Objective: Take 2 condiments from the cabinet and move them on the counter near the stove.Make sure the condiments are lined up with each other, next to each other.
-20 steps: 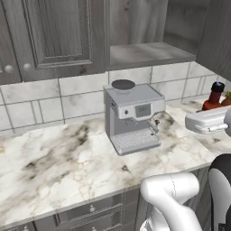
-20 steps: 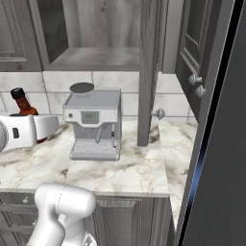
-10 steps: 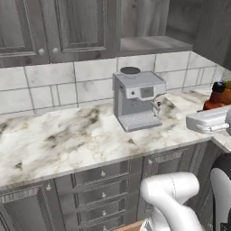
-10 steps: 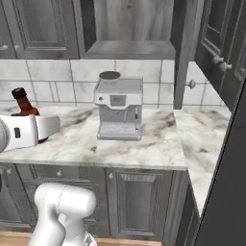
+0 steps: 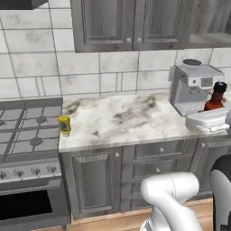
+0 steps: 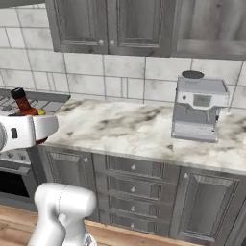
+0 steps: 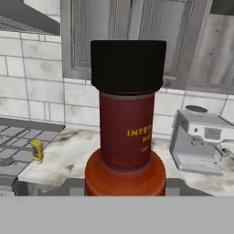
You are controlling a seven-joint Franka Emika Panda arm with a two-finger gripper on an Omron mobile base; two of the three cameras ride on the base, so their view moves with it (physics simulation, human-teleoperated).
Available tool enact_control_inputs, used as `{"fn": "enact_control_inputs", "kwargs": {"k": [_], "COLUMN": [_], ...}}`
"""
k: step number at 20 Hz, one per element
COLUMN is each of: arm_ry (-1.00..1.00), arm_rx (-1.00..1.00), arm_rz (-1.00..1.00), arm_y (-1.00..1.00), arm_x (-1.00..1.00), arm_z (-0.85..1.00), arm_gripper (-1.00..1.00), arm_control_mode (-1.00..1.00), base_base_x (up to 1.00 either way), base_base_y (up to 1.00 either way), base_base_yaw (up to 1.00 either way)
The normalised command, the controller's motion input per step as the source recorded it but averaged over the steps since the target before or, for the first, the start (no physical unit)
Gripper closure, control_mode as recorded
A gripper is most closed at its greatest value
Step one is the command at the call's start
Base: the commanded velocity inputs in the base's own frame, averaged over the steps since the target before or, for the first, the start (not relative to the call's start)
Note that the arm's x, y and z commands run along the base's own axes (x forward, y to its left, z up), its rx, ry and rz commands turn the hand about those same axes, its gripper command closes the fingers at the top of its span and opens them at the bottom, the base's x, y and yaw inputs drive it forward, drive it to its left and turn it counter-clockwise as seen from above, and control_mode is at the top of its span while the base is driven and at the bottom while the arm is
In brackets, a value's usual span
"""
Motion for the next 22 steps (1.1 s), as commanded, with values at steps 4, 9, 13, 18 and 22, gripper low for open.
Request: {"fn": "enact_control_inputs", "kwargs": {"k": [4,9,13,18,22], "arm_ry": [0.00,0.00,0.00,0.00,0.00], "arm_rx": [0.00,0.00,0.00,0.00,0.00], "arm_rz": [0.00,0.00,0.00,0.00,0.00], "arm_y": [0.00,0.00,0.00,0.00,0.00], "arm_x": [0.00,0.00,0.00,0.00,0.00], "arm_z": [0.00,0.00,0.00,0.00,0.00], "arm_gripper": [1.00,1.00,1.00,1.00,1.00], "arm_control_mode": [1.00,1.00,1.00,1.00,1.00], "base_base_x": [-0.10,0.00,0.03,0.21,0.25], "base_base_y": [0.94,0.76,0.67,0.52,0.44], "base_base_yaw": [0.25,0.22,0.18,0.15,0.10]}}
